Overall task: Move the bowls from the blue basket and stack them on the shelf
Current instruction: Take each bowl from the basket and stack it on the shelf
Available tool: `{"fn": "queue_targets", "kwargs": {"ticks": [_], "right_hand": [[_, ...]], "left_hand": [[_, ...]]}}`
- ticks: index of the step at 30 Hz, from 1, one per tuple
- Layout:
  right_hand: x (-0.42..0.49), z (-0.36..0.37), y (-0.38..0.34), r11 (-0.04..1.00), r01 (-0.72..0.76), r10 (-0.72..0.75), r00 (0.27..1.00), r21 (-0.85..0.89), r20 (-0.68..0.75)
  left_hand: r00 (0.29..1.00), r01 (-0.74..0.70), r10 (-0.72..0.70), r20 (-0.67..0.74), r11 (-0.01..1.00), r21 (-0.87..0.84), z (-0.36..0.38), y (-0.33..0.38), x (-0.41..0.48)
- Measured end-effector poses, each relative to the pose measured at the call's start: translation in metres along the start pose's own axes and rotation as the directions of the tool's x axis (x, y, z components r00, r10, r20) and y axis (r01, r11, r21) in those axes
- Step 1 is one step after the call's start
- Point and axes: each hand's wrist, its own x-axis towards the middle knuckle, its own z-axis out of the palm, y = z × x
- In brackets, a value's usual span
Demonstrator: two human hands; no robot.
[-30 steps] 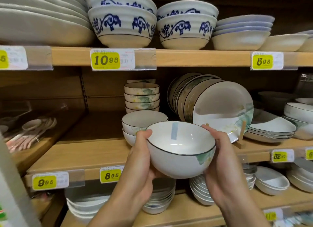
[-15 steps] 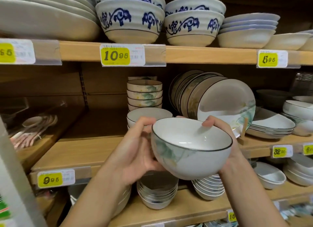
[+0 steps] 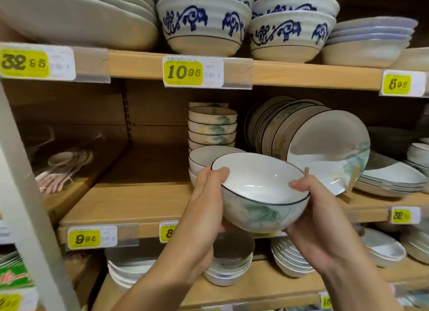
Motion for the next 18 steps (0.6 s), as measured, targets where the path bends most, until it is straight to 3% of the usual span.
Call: {"fn": "queue_targets", "kwargs": {"ticks": [3,7,10,14,18], "right_hand": [[0.011,0.000,-0.010,0.995,-0.016,0.020,0.999,0.099,-0.037],[0.023,0.005,-0.024,0.985,-0.131,0.127,0.991,0.111,0.043],[0.029,0.011,-0.023,0.981,-0.187,0.185,0.982,0.055,0.043],[0.031,0.016,-0.021,0.983,-0.176,0.172,0.983,0.055,0.067],[0.026,0.022,-0.026,0.987,-0.082,0.042,0.963,0.140,0.265]], "left_hand": [[0.990,-0.102,0.096,0.103,0.993,0.053,-0.013,0.007,-0.001],[0.957,-0.167,0.107,0.269,0.963,0.211,-0.026,0.021,0.009],[0.938,-0.164,0.116,0.327,0.979,0.122,-0.030,0.020,0.015],[0.938,-0.239,0.222,0.268,0.970,0.035,-0.030,0.019,0.011],[0.943,-0.294,0.287,0.168,0.956,0.016,-0.023,0.031,0.018]]}}
